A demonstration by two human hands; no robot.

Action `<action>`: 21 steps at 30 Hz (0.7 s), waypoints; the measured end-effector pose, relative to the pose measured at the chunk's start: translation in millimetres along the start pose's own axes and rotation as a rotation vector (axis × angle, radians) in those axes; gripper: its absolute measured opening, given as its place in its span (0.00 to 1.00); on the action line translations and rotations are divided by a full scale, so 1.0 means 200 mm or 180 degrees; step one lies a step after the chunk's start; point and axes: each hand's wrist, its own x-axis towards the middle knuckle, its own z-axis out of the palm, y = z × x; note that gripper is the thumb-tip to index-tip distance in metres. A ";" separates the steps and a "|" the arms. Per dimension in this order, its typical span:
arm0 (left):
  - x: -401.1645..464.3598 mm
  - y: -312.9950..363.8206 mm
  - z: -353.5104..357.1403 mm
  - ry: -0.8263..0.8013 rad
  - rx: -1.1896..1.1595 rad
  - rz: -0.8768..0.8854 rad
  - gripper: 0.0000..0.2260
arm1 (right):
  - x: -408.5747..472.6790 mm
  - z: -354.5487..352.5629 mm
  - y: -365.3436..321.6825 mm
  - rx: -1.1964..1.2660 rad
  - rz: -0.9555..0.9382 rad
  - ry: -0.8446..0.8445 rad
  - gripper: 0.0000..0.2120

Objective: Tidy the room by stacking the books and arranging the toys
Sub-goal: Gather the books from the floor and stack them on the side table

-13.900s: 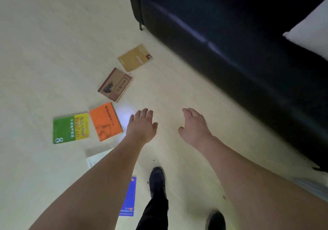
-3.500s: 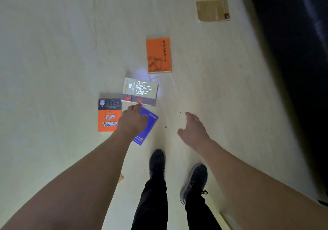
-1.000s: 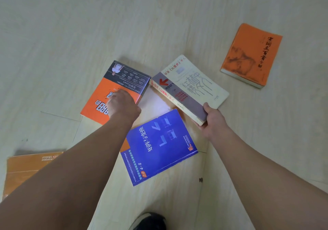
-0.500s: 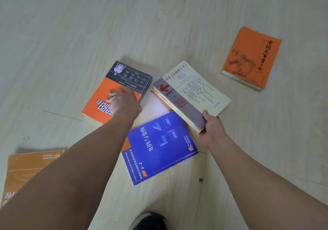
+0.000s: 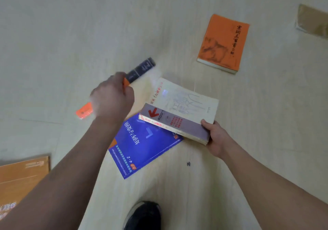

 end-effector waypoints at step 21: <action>-0.10 0.22 0.55 -0.2274 -0.0644 -0.0554 0.26 | 0.00 -0.11 0.12 0.0403 -0.0163 -0.0267 0.19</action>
